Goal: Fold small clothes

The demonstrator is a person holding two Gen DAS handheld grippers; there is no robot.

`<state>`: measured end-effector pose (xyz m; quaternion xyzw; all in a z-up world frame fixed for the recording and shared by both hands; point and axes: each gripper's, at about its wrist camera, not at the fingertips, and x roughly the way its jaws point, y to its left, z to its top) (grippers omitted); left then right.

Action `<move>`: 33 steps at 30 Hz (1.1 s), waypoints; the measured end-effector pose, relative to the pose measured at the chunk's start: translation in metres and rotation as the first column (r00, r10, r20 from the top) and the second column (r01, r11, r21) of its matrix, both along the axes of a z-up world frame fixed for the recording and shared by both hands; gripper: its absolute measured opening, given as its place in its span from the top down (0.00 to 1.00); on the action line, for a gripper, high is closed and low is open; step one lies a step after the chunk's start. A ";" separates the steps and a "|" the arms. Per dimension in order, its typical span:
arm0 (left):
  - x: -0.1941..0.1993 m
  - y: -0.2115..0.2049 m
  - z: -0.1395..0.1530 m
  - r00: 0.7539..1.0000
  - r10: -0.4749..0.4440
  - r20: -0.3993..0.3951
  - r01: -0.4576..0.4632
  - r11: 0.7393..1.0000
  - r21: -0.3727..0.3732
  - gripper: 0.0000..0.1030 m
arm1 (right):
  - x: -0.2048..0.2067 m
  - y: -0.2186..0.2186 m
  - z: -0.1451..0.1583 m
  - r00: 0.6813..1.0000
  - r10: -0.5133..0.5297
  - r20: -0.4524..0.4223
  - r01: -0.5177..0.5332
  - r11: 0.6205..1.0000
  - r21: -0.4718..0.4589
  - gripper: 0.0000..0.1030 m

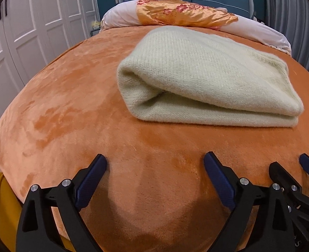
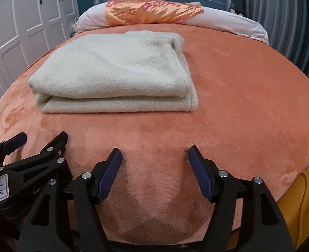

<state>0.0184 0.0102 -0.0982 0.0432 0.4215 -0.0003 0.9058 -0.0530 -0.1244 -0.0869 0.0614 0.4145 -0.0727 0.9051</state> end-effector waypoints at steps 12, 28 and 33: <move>0.001 0.004 0.001 1.000 0.010 0.005 -0.010 0.999 -0.030 0.10 | 0.002 -0.010 0.000 0.999 -0.006 -0.045 0.006 1.000 0.016 0.14; 0.002 0.009 0.001 0.999 0.032 0.005 -0.031 0.999 -0.031 0.10 | 0.001 -0.012 -0.006 1.000 -0.013 -0.029 0.014 0.999 0.034 0.07; 0.001 0.010 0.000 1.000 0.030 0.005 -0.030 0.999 -0.037 0.10 | 0.001 -0.011 -0.007 1.000 -0.014 -0.027 0.015 0.999 0.035 0.07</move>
